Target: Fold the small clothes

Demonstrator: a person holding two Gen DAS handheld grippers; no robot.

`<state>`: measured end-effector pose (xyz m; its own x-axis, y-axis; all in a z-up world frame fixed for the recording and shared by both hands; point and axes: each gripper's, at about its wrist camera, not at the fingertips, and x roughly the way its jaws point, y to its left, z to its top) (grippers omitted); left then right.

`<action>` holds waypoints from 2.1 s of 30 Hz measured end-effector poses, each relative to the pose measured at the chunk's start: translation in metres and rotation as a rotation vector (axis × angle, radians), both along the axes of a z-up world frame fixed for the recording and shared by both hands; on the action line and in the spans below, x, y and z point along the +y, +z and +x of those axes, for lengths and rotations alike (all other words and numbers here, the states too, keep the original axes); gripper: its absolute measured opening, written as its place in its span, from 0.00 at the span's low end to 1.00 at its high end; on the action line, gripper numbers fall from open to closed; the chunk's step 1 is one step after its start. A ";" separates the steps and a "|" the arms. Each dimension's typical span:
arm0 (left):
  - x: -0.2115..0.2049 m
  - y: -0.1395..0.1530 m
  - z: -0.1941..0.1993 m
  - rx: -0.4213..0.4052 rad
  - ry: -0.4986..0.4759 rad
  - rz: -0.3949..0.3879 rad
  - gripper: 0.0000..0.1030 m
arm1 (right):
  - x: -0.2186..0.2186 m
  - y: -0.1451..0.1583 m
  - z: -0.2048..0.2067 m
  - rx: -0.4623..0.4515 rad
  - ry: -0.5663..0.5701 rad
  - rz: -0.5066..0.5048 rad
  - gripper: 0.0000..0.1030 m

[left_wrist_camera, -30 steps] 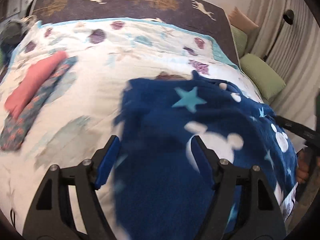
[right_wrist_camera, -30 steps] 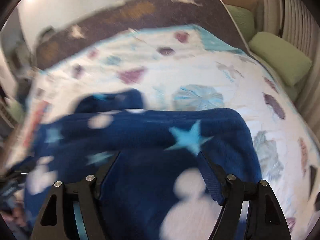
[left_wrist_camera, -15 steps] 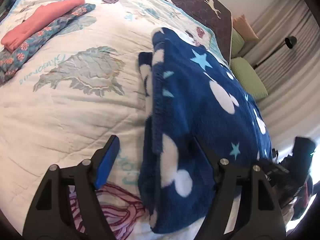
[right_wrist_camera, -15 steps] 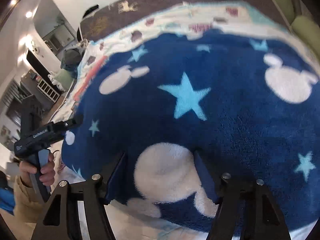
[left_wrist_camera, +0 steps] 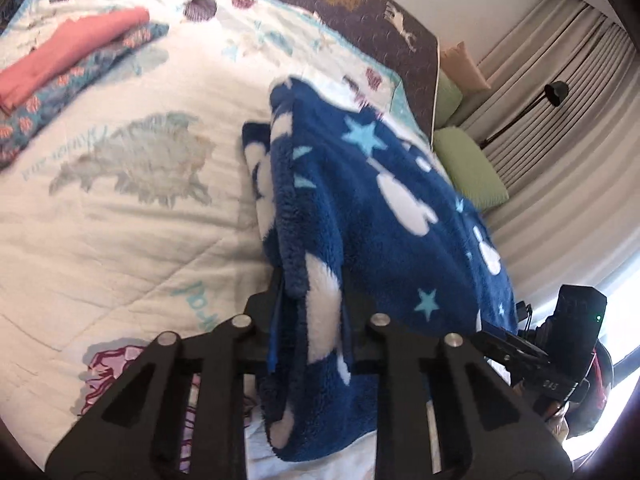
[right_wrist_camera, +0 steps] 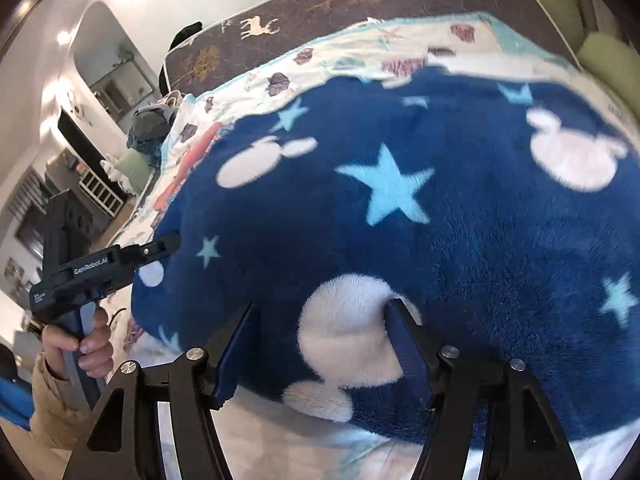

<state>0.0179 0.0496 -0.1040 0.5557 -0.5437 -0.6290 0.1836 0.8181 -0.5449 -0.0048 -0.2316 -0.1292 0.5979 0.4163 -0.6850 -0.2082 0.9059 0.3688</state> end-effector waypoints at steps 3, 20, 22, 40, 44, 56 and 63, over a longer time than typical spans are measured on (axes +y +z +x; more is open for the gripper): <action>-0.004 0.020 -0.001 -0.036 -0.007 -0.005 0.23 | -0.015 0.012 -0.004 -0.013 -0.029 0.063 0.66; -0.104 0.093 -0.001 -0.202 -0.134 0.141 0.23 | -0.107 0.026 -0.023 -0.094 -0.170 0.181 0.66; -0.118 0.093 -0.005 -0.220 -0.149 0.182 0.23 | -0.114 0.031 -0.019 -0.092 -0.184 0.156 0.66; 0.005 0.011 -0.017 0.065 0.129 0.050 0.28 | -0.024 0.017 -0.018 -0.077 0.096 -0.081 0.66; 0.025 0.005 -0.025 0.061 0.153 0.009 0.43 | 0.001 0.023 -0.024 -0.112 0.136 -0.185 0.66; 0.066 0.007 -0.034 0.022 0.128 0.031 0.46 | 0.160 0.009 -0.052 -0.284 0.375 -0.592 0.66; 0.103 0.002 -0.042 0.020 0.143 0.005 0.46 | 0.216 -0.019 -0.053 -0.352 0.372 -0.793 0.67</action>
